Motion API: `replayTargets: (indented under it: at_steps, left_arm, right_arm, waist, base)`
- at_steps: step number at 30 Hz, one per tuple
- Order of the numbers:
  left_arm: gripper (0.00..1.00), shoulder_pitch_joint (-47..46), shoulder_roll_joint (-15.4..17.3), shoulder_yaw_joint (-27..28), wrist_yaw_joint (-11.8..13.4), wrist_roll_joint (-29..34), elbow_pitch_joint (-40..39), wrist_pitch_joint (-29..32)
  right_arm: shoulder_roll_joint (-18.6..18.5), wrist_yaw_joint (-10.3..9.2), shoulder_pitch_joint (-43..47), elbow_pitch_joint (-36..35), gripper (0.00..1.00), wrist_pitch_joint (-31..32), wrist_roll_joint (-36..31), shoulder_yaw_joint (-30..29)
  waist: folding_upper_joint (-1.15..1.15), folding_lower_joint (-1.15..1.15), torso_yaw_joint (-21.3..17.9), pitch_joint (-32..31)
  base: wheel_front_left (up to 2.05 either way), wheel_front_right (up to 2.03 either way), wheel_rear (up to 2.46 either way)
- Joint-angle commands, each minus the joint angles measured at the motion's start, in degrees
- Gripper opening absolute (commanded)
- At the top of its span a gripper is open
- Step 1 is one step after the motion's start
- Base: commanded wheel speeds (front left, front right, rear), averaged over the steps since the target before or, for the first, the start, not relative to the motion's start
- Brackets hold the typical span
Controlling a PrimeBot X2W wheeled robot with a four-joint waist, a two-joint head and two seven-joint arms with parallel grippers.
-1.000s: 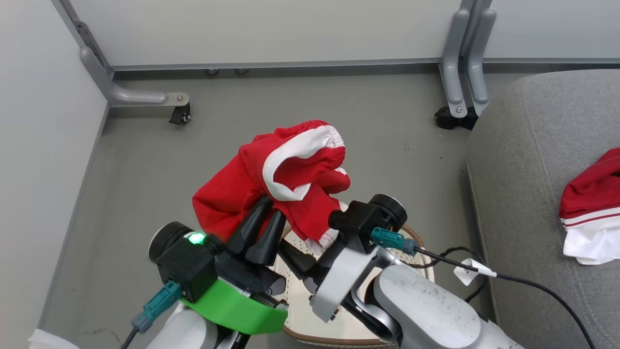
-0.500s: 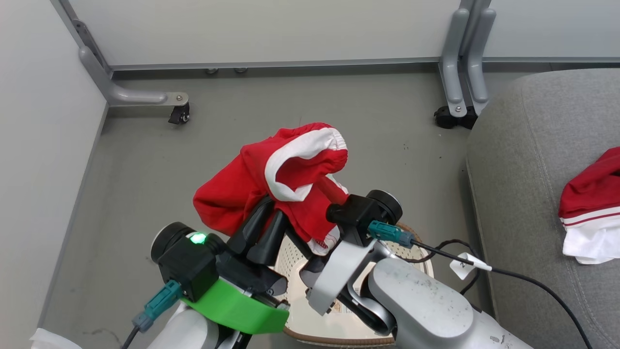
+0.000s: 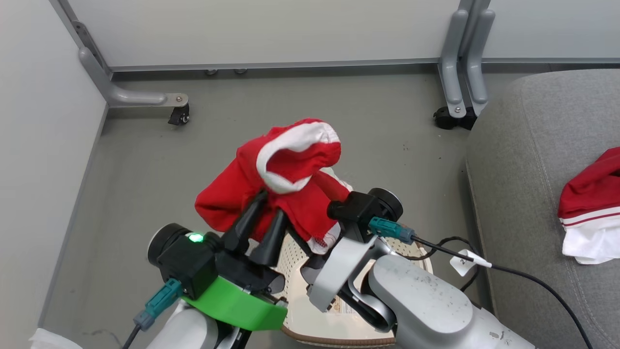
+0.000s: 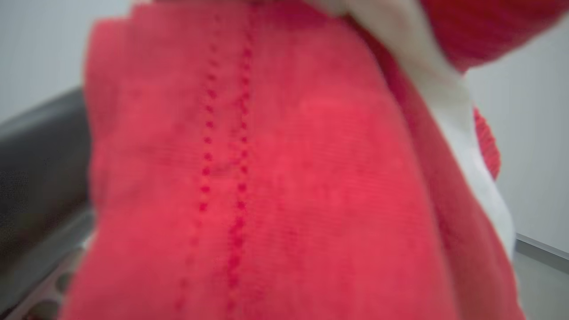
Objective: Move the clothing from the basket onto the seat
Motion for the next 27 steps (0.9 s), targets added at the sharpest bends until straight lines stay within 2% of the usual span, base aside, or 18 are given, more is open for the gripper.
replayTargets:
  at_steps: [1, 9, 20, 27]
  left_arm:
    - [1.00, -1.09, 0.11, -0.16, 0.23, 0.22, 0.15, 0.23]
    - [1.00, -1.11, 1.17, -0.40, 1.48, 1.83, 0.09, 0.57]
    - [1.00, 1.09, 3.99, 0.59, 5.21, 4.86, 1.54, 1.36]
    - [1.00, 2.52, 5.50, 0.35, 5.73, 5.04, 2.30, 2.16]
  right_arm:
    - [0.05, -0.02, -0.73, 0.19, 0.00, -0.41, 0.41, 0.01]
    - [-0.75, -0.02, -1.11, 0.39, 0.00, -0.45, 0.14, -1.75]
    - [-2.30, -0.02, 0.46, 0.45, 0.00, -0.45, -1.73, -6.38]
    - [-3.35, -0.02, 1.61, 0.43, 0.00, -0.46, -2.88, -9.97]
  waist:
    - [0.00, 0.00, 0.02, -0.02]
    - [0.00, 0.00, 0.20, -0.03]
    - [0.00, 0.00, 0.13, 0.11]
    - [0.00, 0.00, -0.53, 0.22]
  base:
    - [0.00, 0.00, 0.00]
    - [0.00, 0.00, 0.00]
    - [0.00, 0.00, 0.00]
    - [0.00, 0.00, 0.00]
